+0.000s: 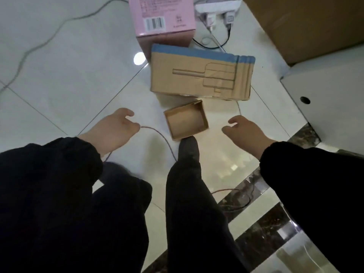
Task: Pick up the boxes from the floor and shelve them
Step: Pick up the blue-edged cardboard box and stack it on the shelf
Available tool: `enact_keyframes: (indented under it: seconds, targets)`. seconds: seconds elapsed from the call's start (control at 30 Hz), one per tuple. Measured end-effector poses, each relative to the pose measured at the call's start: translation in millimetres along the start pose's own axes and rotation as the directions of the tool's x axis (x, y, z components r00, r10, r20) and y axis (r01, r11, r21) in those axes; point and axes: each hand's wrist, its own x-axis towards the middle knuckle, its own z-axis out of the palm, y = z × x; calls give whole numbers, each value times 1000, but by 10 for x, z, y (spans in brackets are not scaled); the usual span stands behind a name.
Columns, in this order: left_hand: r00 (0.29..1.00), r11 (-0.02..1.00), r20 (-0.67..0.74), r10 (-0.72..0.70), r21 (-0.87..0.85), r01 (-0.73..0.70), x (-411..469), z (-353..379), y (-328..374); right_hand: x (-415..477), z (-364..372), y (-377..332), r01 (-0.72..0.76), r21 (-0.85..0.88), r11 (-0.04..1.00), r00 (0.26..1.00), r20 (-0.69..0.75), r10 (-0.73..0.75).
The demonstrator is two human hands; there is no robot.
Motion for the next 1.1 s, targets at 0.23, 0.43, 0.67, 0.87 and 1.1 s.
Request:
enact_keyframes:
  seconds: [0.23,0.43,0.67,0.87,1.1]
  targets:
    - [992,995,-101,69,-69,-76,1001,318,489,977,-343,367,-39,395,918,968,-213,133]
    - [1000,967,14,9,-256,-5,1835,309,623,1676,-362,239,-61,647,760,971,-137,194]
    - [999,905,-39,34,-423,-47,1858,130,519,1648,-310,5,-76,739,670,979,-72,191]
    - [974,831,-225,10,-540,-134,1010,-410,413,849,-588,-374,41,698,715,974,-188,129]
    - [884,782,-458,-97,-584,-217,-926,-1250,109,-876,-1295,-1131,264,628,732,964,-138,-229]
